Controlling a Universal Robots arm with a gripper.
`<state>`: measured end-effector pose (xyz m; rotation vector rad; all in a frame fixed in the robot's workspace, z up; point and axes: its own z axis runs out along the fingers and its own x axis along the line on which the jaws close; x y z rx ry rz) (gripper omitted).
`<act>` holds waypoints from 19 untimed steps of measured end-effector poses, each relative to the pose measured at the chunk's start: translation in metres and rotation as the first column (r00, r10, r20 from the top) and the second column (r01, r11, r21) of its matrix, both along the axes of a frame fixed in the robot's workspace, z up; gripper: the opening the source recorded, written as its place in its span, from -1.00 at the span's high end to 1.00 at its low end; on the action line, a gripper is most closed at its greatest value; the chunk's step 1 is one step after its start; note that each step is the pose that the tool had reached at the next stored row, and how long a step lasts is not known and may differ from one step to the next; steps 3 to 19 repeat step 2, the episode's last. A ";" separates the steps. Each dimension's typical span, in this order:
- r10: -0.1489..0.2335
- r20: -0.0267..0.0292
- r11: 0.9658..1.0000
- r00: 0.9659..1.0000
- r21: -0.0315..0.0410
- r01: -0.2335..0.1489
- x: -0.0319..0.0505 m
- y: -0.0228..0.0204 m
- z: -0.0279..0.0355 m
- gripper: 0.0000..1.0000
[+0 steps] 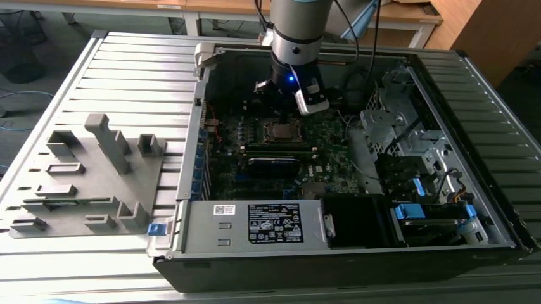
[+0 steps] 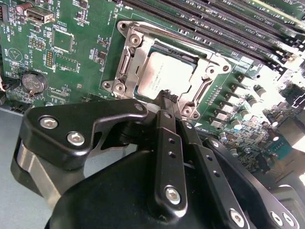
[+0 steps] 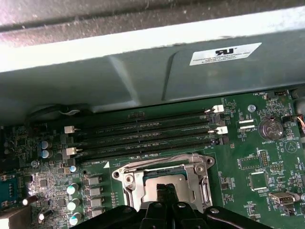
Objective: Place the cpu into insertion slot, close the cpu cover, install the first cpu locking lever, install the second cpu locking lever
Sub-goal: 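Install the second cpu locking lever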
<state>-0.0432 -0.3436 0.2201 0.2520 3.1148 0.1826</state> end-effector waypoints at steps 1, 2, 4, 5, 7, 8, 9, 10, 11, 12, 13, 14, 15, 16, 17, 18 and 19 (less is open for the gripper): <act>0.000 0.000 1.000 1.000 0.000 0.000 0.0000 0.0000 0.0000 0.79; 0.000 0.000 1.000 1.000 0.000 0.000 0.0000 0.0001 0.0000 0.79; 0.000 0.000 1.000 1.000 0.000 0.000 0.0000 0.0001 0.0000 0.79; 0.000 0.000 1.000 1.000 0.000 0.000 0.0000 0.0001 0.0000 0.79; 0.000 0.000 1.000 1.000 0.000 0.000 0.0000 0.0001 0.0000 0.79; 0.000 0.000 1.000 1.000 0.000 0.000 0.0000 0.0001 0.0000 0.79; 0.000 0.000 1.000 1.000 0.000 0.000 0.0000 0.0001 0.0000 0.79; 0.000 0.000 1.000 1.000 0.000 0.000 0.0000 0.0001 0.0000 0.79; 0.000 0.000 1.000 1.000 0.000 0.000 0.0000 0.0001 0.0000 0.79; 0.000 0.000 1.000 1.000 0.000 0.000 0.0000 0.0001 0.0000 0.79; 0.000 0.000 1.000 1.000 0.000 0.000 0.0000 0.0001 0.0000 0.79; 0.000 0.000 1.000 1.000 0.000 0.000 0.0000 0.0001 0.0000 0.79; 0.000 0.000 1.000 1.000 0.000 0.000 0.0000 0.0001 0.0000 0.79; 0.000 0.000 1.000 1.000 0.000 0.000 0.0000 0.0001 0.0000 0.79; 0.000 0.000 1.000 1.000 0.000 0.000 0.0000 0.0001 0.0000 0.79; 0.000 0.000 1.000 1.000 0.000 0.000 0.0000 0.0001 0.0000 0.79; 0.000 0.000 1.000 1.000 0.000 0.000 0.0000 0.0001 0.0000 0.79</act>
